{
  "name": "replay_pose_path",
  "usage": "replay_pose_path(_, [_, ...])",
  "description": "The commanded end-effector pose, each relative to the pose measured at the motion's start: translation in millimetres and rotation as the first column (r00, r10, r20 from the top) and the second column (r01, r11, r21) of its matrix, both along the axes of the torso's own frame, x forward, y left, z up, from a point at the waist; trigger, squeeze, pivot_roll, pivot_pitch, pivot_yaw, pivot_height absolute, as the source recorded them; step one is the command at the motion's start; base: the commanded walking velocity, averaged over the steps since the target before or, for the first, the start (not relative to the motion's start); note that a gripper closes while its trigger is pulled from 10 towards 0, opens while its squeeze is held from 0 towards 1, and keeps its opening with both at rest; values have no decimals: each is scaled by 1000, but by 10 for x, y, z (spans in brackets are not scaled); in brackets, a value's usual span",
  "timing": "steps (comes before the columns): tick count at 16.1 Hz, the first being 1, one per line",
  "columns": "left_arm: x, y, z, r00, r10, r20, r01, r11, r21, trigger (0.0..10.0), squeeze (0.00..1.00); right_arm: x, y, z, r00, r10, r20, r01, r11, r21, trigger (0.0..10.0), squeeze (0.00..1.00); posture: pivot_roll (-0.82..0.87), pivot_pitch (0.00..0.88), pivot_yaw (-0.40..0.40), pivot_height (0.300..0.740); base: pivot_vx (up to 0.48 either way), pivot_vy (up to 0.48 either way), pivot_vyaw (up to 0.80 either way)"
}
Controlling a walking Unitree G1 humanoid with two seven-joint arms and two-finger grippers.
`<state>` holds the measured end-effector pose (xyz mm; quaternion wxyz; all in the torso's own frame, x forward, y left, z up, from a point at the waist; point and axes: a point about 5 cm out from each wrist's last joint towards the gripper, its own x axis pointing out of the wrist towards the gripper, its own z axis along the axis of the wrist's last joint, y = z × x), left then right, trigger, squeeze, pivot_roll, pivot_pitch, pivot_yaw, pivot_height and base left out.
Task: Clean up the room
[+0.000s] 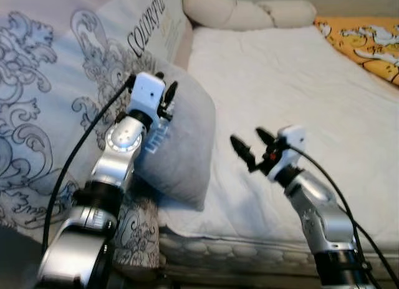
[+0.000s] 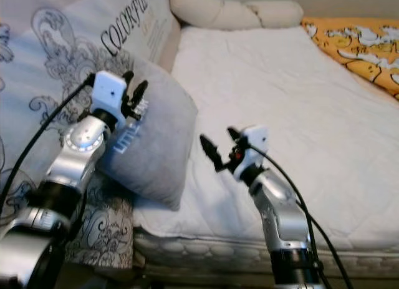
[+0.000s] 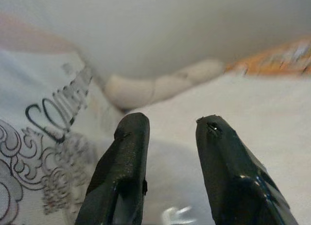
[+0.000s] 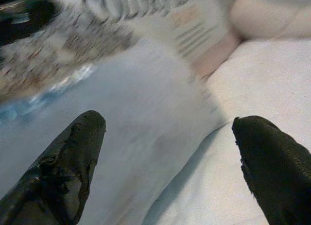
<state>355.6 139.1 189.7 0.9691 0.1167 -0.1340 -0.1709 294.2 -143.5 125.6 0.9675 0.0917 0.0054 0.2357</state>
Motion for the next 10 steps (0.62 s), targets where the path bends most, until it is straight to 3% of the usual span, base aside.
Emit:
replay_pose_path(1, [-86,-25,78,999,-32,-6,31,997,-70,10000,1000,-10,-80,39,996,-92,3,92,996,-11,10000,1000,-86,0,65,740,0,0,0])
replay_pose_path(3, [-222,-49,19,998,-54,-27,52,995,-90,10000,1000,-37,-109,63,987,-163,0,163,987,12,10000,1000,-85,0,57,740,0,0,0])
replay_pose_path(4, [-365,-28,-183,994,-14,-107,0,992,-127,10000,1000,-47,-120,60,973,-231,-6,231,973,25,10000,1000,-85,0,45,740,0,-386,0])
replay_pose_path(6, [-490,-5,-316,980,35,-194,-69,983,-171,10000,1000,-84,-116,40,961,-277,-20,277,961,1,10000,1000,-86,0,34,740,0,-480,0])
replay_pose_path(10, [-674,39,-490,958,78,-277,-128,978,-164,10000,1000,-158,-98,10,961,-274,-27,273,962,-29,10000,1000,-84,0,23,740,0,-480,0])
